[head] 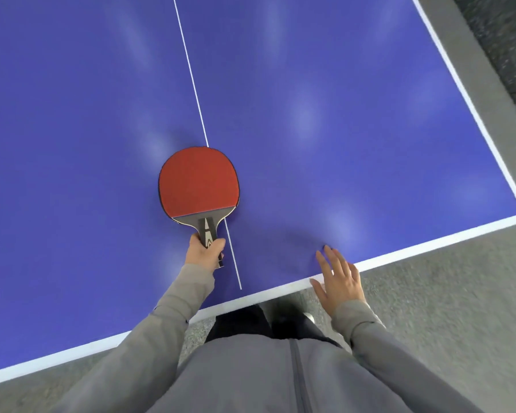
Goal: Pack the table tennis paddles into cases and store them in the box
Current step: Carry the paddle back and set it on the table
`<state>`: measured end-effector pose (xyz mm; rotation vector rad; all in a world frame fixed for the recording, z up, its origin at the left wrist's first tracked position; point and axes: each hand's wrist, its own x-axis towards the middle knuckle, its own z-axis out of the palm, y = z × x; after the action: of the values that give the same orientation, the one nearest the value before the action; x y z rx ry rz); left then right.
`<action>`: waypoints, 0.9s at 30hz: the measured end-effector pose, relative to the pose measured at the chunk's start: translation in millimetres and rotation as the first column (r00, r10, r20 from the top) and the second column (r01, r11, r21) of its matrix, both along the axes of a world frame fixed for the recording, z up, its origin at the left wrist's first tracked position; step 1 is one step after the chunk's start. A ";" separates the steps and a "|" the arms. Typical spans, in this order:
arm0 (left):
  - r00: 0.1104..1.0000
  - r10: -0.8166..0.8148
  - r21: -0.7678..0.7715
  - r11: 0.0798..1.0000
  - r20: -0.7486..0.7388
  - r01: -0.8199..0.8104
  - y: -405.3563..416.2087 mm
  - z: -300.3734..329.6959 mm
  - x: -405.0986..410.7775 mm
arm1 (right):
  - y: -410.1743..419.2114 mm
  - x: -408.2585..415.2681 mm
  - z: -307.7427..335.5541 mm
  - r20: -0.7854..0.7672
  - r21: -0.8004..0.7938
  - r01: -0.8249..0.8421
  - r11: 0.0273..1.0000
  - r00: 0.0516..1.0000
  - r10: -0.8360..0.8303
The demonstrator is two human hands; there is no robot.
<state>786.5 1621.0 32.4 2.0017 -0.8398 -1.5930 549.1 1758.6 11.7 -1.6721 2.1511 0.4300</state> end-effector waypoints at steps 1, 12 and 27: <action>1.000 -0.029 -0.011 1.000 -0.001 0.029 4.7 3.3 -9.6 | 6.5 -5.9 -0.3 0.003 -0.004 0.035 0.999 0.999 -0.035; 0.945 -0.327 -0.058 0.944 -0.017 0.325 99.1 29.5 -154.1 | 131.8 -88.7 -3.5 0.195 -0.030 0.466 0.884 0.870 -0.452; 0.761 -0.648 -0.118 0.758 -0.029 0.641 234.0 41.9 -335.2 | 328.6 -212.5 -39.3 0.253 0.426 0.729 0.535 0.472 -0.844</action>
<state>451.2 1855.0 74.4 1.6479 -1.6851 -1.8997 336.7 2087.2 -27.6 -0.3863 2.1068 0.0240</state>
